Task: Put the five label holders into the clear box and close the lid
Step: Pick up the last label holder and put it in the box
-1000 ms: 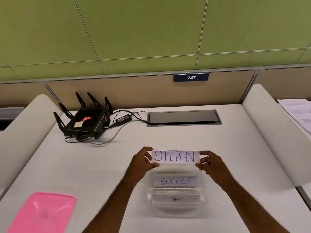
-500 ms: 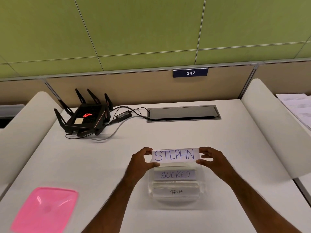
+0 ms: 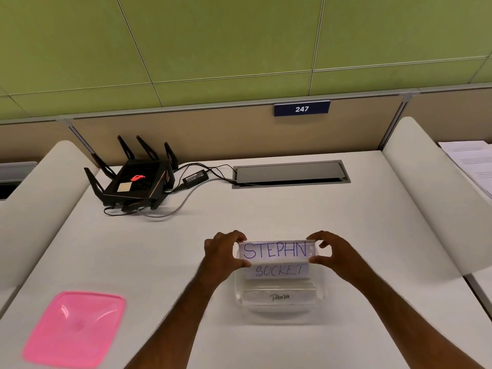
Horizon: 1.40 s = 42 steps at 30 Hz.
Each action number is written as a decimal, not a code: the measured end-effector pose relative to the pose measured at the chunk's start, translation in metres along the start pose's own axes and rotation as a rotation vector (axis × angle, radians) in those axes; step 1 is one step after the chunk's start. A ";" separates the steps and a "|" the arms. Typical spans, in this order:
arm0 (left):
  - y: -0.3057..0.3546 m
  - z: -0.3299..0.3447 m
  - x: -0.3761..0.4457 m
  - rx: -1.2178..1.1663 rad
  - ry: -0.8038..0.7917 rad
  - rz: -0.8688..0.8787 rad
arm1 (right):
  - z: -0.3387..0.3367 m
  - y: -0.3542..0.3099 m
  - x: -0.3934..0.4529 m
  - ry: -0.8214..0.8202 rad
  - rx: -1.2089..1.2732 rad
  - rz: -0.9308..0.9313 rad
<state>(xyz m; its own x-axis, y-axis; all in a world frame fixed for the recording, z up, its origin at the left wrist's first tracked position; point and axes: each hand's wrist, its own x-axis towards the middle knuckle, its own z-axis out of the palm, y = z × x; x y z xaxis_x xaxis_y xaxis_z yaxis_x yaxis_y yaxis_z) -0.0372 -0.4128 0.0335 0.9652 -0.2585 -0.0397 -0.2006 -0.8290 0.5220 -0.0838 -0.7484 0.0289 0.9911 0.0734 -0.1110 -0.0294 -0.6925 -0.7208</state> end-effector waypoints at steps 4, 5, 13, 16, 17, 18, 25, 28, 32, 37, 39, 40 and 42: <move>-0.003 0.005 -0.004 0.137 0.021 0.115 | 0.002 0.003 -0.002 -0.020 -0.146 -0.042; -0.003 0.007 -0.004 0.146 0.028 0.127 | 0.003 0.003 -0.002 -0.002 -0.210 -0.061; -0.004 0.017 -0.003 0.230 0.014 0.175 | 0.017 0.005 -0.006 0.145 -0.542 -0.208; -0.001 0.020 -0.001 0.302 -0.024 0.177 | 0.021 0.002 -0.004 0.097 -0.608 -0.154; 0.000 0.021 0.000 0.336 -0.043 0.173 | 0.023 0.001 -0.004 0.070 -0.651 -0.134; 0.002 0.021 0.001 0.371 -0.064 0.177 | 0.024 0.001 -0.003 0.044 -0.699 -0.118; 0.011 0.027 0.006 0.666 -0.217 0.240 | 0.032 0.000 0.002 -0.063 -0.887 -0.087; 0.013 0.027 0.007 0.731 -0.240 0.244 | 0.032 -0.006 0.003 -0.072 -0.880 -0.082; 0.016 0.028 0.008 0.720 -0.256 0.232 | 0.035 -0.011 0.004 -0.068 -0.867 -0.068; 0.022 0.028 0.008 0.768 -0.265 0.218 | 0.038 -0.010 0.006 -0.033 -0.853 -0.090; 0.023 0.027 0.009 0.772 -0.255 0.224 | 0.039 -0.008 0.006 0.001 -0.836 -0.117; 0.024 0.027 0.009 0.770 -0.252 0.230 | 0.039 -0.007 0.006 0.009 -0.836 -0.128; 0.025 0.026 0.010 0.774 -0.254 0.243 | 0.040 -0.007 0.007 0.015 -0.844 -0.137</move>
<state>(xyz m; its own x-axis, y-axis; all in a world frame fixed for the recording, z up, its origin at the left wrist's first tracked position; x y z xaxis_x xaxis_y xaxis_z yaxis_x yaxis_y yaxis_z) -0.0371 -0.4490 0.0239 0.8320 -0.5001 -0.2402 -0.5451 -0.8175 -0.1858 -0.0822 -0.7147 0.0061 0.9806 0.1904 -0.0462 0.1917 -0.9811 0.0250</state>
